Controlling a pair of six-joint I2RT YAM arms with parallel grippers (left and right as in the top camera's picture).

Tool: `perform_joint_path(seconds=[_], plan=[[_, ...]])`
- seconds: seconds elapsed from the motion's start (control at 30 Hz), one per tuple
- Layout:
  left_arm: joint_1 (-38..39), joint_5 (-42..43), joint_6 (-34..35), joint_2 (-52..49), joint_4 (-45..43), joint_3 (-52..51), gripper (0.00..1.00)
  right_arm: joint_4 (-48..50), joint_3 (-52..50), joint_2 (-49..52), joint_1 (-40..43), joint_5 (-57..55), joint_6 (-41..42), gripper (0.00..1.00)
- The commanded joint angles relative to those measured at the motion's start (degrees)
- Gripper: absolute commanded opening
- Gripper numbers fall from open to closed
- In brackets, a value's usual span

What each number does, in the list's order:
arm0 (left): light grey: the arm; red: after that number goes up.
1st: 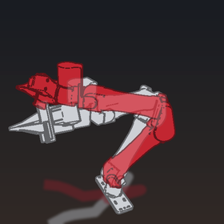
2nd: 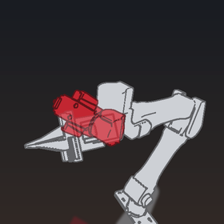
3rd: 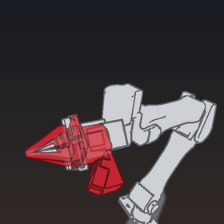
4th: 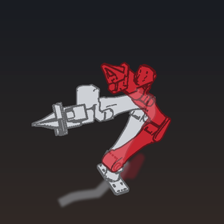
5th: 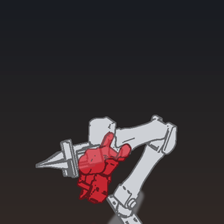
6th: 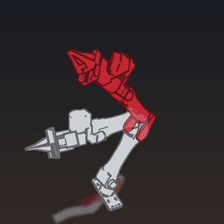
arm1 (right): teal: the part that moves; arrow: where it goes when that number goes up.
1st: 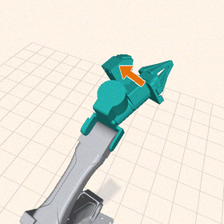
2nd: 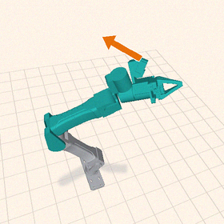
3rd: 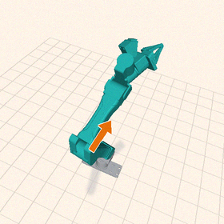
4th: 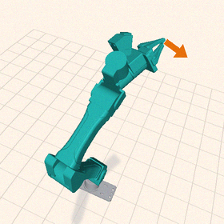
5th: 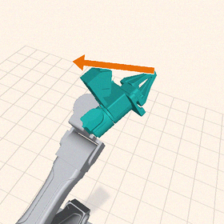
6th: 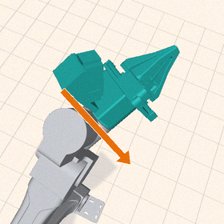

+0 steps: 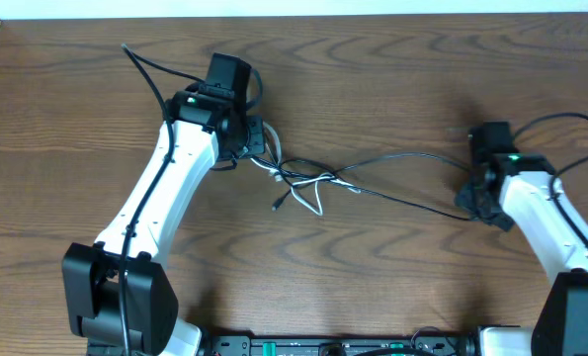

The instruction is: Untangle cables

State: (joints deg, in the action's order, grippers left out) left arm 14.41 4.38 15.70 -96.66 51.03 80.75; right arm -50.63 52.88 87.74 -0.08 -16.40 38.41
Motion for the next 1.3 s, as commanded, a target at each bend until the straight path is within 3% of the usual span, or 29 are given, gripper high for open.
perform_joint_path(seconds=[0.0,0.6,0.63,0.77,0.9,0.97,1.03,1.13,1.27], plan=[[-2.3,-3.6,-0.2,0.3,0.1,0.4,0.1,-0.7,0.6,0.1,4.6,-7.1,1.0,0.01],[-9.0,-3.3,-0.1,6.3,-1.2,0.4,0.1,-0.8,0.6,0.1,21.6,-7.8,0.7,0.01],[-9.0,-2.7,-0.1,6.8,-1.2,0.4,0.13,-0.5,0.6,0.1,22.0,-6.9,0.7,0.01],[-8.9,8.4,-0.1,8.0,-1.5,0.4,0.22,3.0,0.6,0.1,22.1,2.8,-6.2,0.01],[-8.8,20.6,-0.1,7.9,-2.3,0.4,0.22,8.9,0.6,0.1,22.0,23.6,-19.0,0.01],[-8.8,22.3,-0.1,7.9,-2.5,0.4,0.22,11.1,0.6,0.1,21.4,34.7,-25.0,0.09],[-8.8,21.0,-0.2,7.9,-2.2,0.3,0.33,12.0,0.6,0.1,20.7,41.8,-28.2,0.22],[-8.8,16.9,-0.2,7.9,-1.5,-0.2,0.5,11.9,0.6,0.1,19.8,43.8,-28.7,0.31],[-8.8,14.4,-2.1,7.5,-0.7,-2.4,0.58,11.5,0.6,0.1,19.1,43.7,-29.3,0.41]])
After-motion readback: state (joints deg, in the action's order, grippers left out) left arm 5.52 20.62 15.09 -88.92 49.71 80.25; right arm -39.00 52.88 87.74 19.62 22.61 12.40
